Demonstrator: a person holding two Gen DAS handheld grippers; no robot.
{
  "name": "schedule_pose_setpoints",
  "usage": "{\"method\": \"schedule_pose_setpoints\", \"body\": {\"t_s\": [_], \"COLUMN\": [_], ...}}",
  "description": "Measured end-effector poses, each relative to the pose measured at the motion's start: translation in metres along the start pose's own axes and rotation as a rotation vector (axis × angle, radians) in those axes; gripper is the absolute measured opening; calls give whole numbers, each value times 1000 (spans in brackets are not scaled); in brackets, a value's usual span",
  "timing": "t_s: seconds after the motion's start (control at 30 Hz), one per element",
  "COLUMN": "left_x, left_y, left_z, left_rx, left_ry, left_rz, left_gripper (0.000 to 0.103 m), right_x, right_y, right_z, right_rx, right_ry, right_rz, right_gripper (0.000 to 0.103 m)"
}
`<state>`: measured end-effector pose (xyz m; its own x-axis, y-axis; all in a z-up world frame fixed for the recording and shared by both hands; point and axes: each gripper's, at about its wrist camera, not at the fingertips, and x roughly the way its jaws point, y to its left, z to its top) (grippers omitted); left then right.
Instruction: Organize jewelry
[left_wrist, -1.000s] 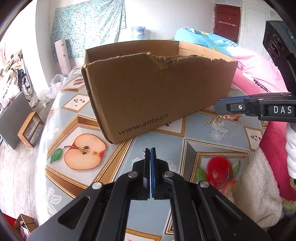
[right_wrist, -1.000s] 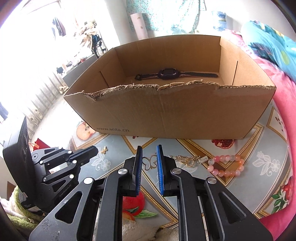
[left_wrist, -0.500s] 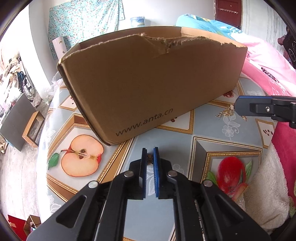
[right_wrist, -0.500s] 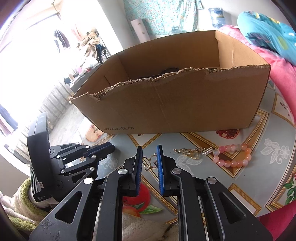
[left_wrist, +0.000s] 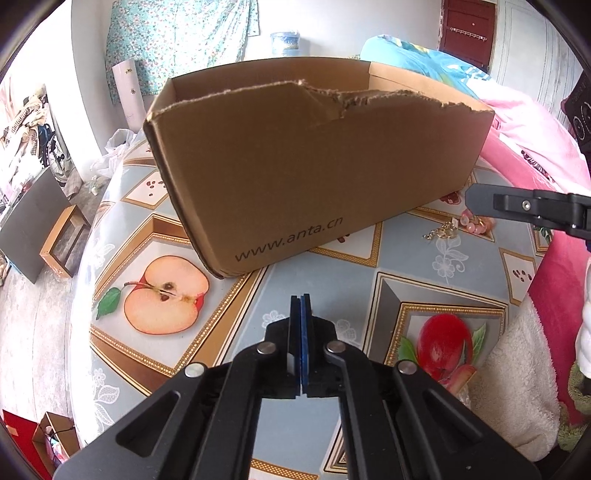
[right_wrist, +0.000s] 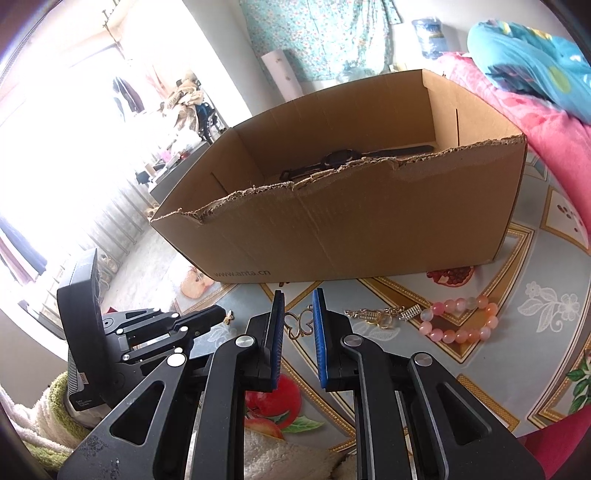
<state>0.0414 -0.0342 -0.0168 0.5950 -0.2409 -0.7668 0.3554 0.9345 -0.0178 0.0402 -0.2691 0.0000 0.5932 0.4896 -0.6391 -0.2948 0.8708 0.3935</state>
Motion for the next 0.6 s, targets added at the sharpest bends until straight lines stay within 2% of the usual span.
{"method": "schedule_pose_setpoints", "body": {"t_s": [0.07,0.17,0.3,0.33,0.4,0.6], "left_x": [-9,-19,-12,-10,-5,11], "left_y": [1,1,1,1,1,0], "left_z": [2,4,-2,-3,-5,1], "left_rx": [-10,4,4,10,30,54], "left_ry": [-20,-37,13,28,46,102], "left_rz": [-18,-5,0,0,6,-20], "left_gripper": [0,0,0,2,18,20], "right_x": [-4,-10,-14,-15,-15,-11], "right_y": [2,6,11,12,13,8], "right_z": [1,0,-2,-3,-4,-4], "right_rx": [-6,-15,-24,-25,-23,-7], "right_ry": [-11,-25,-32,-32,-31,-28], "right_rz": [2,9,20,22,28,47], "right_gripper": [13,13,13,13,13,13]}}
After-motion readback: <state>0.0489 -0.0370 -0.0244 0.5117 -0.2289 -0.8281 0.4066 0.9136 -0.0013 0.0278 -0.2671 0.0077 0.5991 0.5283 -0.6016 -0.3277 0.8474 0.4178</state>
